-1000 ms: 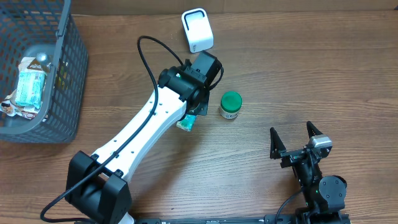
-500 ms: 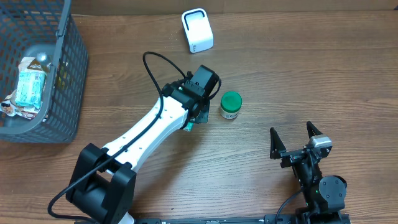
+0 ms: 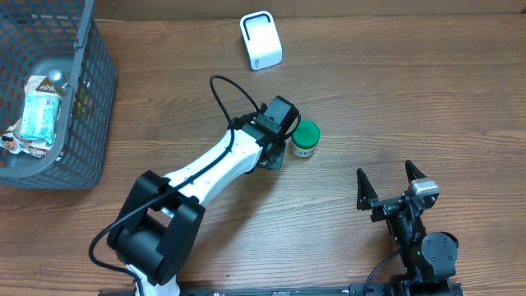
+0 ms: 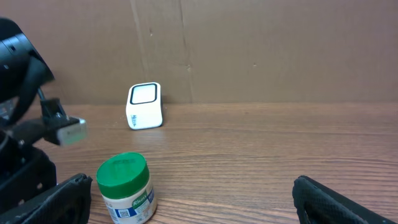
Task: Scan the item barcode
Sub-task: 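Close the left gripper on the Kleenex pack and lift it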
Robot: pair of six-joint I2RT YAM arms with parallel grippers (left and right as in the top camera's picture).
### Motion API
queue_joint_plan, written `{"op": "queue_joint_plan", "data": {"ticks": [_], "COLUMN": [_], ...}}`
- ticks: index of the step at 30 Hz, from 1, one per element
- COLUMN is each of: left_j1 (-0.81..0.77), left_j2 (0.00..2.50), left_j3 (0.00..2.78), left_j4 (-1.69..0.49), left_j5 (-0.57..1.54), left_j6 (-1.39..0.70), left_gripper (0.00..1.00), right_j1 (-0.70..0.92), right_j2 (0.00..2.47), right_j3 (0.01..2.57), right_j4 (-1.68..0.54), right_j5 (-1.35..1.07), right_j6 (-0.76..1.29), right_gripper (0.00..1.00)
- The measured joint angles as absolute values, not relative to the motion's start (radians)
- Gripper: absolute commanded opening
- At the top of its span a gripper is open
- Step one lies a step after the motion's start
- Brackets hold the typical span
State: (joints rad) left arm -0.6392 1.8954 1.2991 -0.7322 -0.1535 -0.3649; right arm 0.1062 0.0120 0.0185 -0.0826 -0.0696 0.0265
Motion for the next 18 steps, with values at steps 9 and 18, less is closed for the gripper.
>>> {"op": "queue_joint_plan", "data": {"ticks": [9, 18], "left_j1": [-0.642, -0.642], "left_j2": [1.945, 1.946], "left_j3": [1.296, 1.301], "left_j4": [-0.730, -0.765], "left_j5": [-0.207, -0.221], "left_j6": [-0.332, -0.329], "left_gripper": [0.27, 0.24], "right_j1": [0.106, 0.107], "right_j2": [0.012, 0.012], "right_j3": [0.019, 0.019], "right_j4": [-0.083, -0.084], "right_j5": [-0.070, -0.070], "right_j6": [0.026, 0.026], "right_gripper": [1.00, 1.00]}}
